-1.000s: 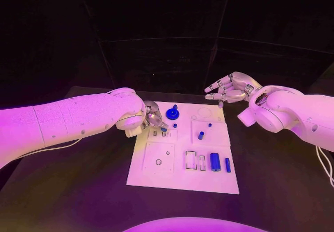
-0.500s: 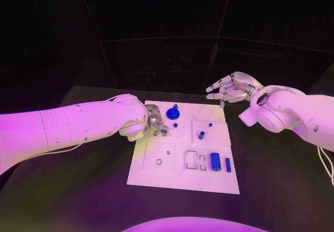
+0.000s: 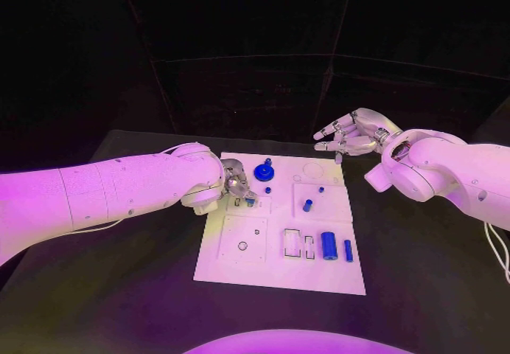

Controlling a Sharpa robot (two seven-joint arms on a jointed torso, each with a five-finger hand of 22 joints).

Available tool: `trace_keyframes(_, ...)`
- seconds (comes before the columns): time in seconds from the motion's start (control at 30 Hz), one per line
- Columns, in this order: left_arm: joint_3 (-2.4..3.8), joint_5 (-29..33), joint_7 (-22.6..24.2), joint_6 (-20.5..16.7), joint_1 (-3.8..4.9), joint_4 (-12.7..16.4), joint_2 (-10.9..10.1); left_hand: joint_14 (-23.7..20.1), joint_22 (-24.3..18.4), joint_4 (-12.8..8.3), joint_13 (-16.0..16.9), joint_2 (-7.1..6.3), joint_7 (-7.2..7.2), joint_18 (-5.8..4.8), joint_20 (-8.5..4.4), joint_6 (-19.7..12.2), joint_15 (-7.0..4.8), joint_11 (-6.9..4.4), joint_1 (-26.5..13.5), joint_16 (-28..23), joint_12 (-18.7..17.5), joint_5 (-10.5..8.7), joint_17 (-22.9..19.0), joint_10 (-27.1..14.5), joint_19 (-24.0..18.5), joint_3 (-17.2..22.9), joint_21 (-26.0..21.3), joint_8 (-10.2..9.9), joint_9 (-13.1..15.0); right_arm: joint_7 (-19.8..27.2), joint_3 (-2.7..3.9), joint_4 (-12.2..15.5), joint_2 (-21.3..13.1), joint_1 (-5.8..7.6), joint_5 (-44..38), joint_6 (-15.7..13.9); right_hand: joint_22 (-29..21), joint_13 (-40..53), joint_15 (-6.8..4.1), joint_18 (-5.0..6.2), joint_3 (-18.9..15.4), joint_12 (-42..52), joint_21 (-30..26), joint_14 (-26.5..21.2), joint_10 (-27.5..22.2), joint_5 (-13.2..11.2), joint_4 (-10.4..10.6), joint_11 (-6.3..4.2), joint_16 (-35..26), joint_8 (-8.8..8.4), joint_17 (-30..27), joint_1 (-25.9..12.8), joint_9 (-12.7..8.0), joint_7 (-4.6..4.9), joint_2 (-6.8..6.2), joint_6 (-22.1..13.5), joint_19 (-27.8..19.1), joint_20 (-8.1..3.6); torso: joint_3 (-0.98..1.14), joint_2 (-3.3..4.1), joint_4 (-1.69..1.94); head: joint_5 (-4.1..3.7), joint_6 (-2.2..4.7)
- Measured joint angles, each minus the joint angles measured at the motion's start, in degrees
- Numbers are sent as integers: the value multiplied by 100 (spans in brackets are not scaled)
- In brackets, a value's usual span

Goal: Assemble the parts on the task board

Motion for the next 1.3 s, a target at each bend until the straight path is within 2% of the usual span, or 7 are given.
trace_keyframes(0.4,-5,-15,0,117,-4,92,-85,0,13,9,0,0,1,0,-19,0,0,0,0,0,0,36,0,0,19,22,0,24,30,-2,0,12,-4,0,-8,0,0,0,0,0,0,0,0,0,0,0,0,0,0,0,0,0,0,0,0,0,0,0,-4,2,2,0,-10)
trace_keyframes(1.1,-3,-19,-6,149,-8,94,-100,0,33,1,1,-30,-14,0,-19,34,1,-21,-45,0,0,28,0,21,19,29,24,74,50,-6,0,14,-2,0,-13,1,1,1,0,0,-16,0,0,0,1,0,15,0,0,0,-1,-23,0,0,24,0,0,0,1,0,2,16,-39)
trace_keyframes(1.17,-4,-22,-10,163,-8,94,-100,-1,42,1,1,-42,-22,-89,-19,42,1,-33,-87,0,0,28,0,33,19,30,24,90,57,-6,0,14,-2,0,-13,1,1,1,0,0,-16,0,0,0,1,0,15,0,0,0,-1,-23,0,0,23,0,0,0,1,0,2,16,-40)
trace_keyframes(1.3,-4,-29,-14,182,-6,93,-97,-1,47,-41,5,-42,-32,-88,-35,52,1,-41,-127,0,0,27,0,41,36,72,24,91,74,-7,0,14,-3,0,-13,2,1,1,0,0,-16,0,0,0,1,0,15,0,0,0,-1,-23,0,0,23,0,0,0,2,-1,2,12,-37)
